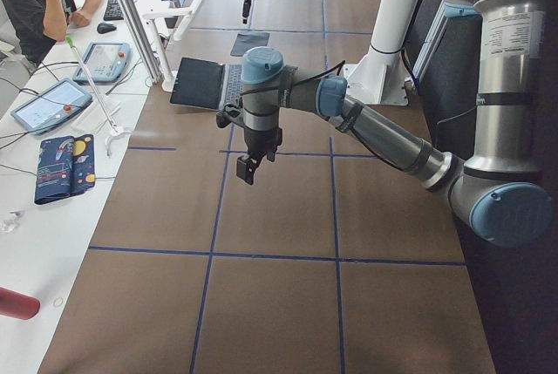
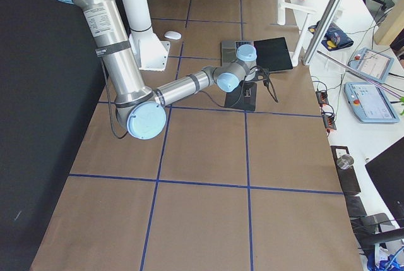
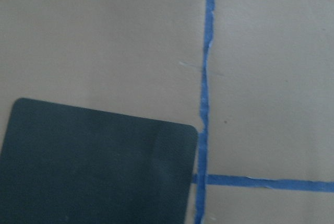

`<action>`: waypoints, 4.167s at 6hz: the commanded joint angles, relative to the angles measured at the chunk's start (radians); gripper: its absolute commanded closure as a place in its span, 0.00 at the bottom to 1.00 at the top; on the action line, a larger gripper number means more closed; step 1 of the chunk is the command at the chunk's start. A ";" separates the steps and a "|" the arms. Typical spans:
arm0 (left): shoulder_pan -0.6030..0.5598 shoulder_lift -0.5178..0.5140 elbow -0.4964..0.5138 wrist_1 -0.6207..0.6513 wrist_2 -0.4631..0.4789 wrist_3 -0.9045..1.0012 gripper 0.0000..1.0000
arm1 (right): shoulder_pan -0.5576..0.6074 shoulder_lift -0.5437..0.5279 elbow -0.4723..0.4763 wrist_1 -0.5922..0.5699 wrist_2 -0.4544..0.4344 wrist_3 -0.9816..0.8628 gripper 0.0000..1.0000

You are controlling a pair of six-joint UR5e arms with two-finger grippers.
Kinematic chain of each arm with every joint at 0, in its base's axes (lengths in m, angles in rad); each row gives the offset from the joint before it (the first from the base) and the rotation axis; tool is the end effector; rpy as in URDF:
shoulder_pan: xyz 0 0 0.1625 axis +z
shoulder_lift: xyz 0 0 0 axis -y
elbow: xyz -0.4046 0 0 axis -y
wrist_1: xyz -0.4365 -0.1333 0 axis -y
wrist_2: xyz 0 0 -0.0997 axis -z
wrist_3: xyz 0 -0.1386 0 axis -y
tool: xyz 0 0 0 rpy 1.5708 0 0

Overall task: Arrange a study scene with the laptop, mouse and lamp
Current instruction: 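Release the mouse pad and withdraw the right arm, then lower the left gripper onto the white mouse and grasp it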

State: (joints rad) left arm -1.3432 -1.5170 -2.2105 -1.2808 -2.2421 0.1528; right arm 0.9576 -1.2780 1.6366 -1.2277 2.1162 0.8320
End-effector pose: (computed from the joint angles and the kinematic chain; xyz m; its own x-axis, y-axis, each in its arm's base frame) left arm 0.0599 -0.4675 0.3999 0.6806 0.4911 -0.5437 -0.3232 0.8672 0.3788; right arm -0.3401 -0.5899 0.4228 0.6660 -0.0540 0.7440 -0.0784 0.9868 0.1418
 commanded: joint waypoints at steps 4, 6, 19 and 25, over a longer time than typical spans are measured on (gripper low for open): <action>0.755 0.000 -0.139 -0.298 0.364 -0.920 0.00 | 0.414 -0.476 0.218 -0.148 0.213 -0.856 0.00; 1.142 -0.038 -0.140 -0.298 0.615 -1.215 0.00 | 0.559 -0.613 0.210 -0.151 0.222 -1.066 0.00; 1.328 -0.298 0.138 -0.301 0.650 -1.437 0.18 | 0.598 -0.673 0.183 -0.151 0.206 -1.044 0.00; 1.310 -0.301 0.074 -0.289 0.633 -1.438 0.75 | 0.598 -0.672 0.169 -0.150 0.209 -1.044 0.00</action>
State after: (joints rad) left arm -0.0185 -1.8164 -2.0977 -1.5772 -1.6009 -1.2862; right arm 1.5555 -1.9509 1.8056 -1.3775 2.3250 -0.2129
